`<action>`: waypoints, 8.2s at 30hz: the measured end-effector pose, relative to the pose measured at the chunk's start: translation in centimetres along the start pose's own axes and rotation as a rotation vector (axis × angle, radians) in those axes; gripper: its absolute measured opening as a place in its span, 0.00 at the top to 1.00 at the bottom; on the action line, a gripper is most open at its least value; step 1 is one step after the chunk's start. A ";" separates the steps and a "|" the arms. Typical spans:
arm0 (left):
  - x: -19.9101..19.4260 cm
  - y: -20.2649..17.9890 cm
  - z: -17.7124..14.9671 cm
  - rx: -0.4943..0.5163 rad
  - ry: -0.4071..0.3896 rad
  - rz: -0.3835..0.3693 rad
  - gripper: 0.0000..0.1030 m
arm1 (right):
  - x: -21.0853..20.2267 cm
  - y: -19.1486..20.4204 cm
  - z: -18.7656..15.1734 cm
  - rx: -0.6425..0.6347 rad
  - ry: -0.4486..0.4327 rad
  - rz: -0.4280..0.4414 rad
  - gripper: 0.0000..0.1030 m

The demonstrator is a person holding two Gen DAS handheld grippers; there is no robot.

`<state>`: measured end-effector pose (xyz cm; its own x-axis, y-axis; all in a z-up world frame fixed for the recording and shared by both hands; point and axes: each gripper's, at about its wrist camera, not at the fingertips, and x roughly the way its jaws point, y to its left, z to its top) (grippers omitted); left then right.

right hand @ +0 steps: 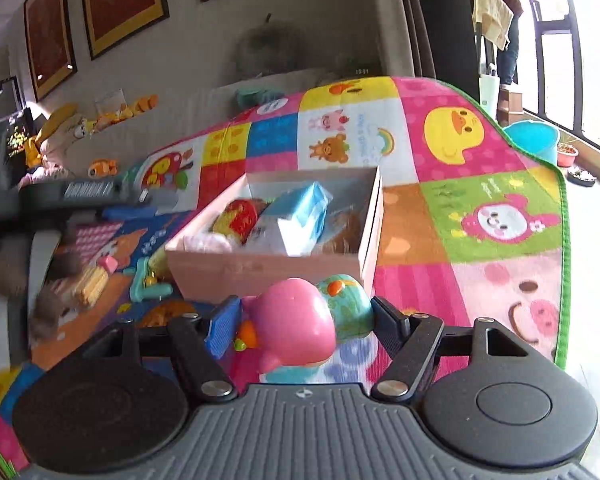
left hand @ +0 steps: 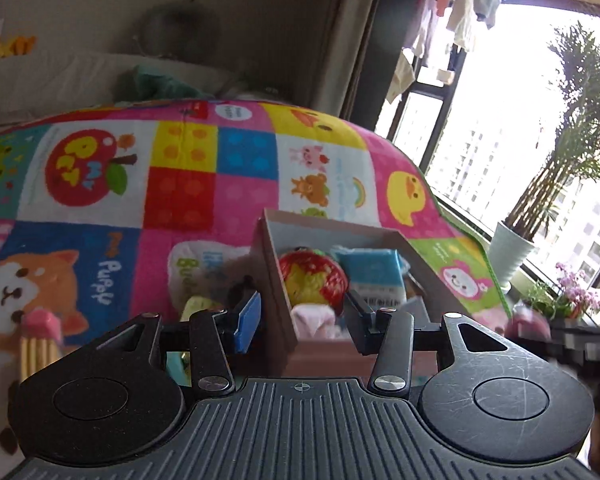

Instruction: Organize objects

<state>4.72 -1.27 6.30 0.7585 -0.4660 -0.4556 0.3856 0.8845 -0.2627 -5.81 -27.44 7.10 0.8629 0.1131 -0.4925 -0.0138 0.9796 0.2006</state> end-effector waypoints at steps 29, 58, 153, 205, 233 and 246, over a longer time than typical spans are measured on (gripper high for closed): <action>-2.1 15.9 -4.9 -0.394 -0.085 0.225 0.52 | 24.0 20.7 6.1 -0.447 0.297 -0.118 0.51; -0.6 9.9 -5.3 -0.133 0.088 -0.021 0.58 | 8.1 17.8 -5.2 -0.607 0.330 -0.042 0.44; -5.1 -6.4 2.6 0.233 0.004 -0.053 0.59 | -4.5 4.7 -3.1 -0.125 0.032 -0.012 0.74; -6.2 5.6 -8.4 0.058 0.245 0.051 0.61 | 10.1 16.2 -1.4 -0.446 0.216 0.125 0.23; -11.4 13.7 -8.2 -0.206 0.114 0.335 0.63 | 20.6 26.8 -1.2 -0.502 0.413 0.197 0.69; -11.9 6.5 -9.1 0.013 0.096 -0.024 0.63 | 10.3 17.4 -2.8 -0.487 0.373 0.092 0.69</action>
<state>-6.53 9.84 2.25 0.6954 -0.4862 -0.5292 0.4102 0.8732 -0.2633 1.43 -8.71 3.13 0.6139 0.1655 -0.7718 -0.3846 0.9166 -0.1093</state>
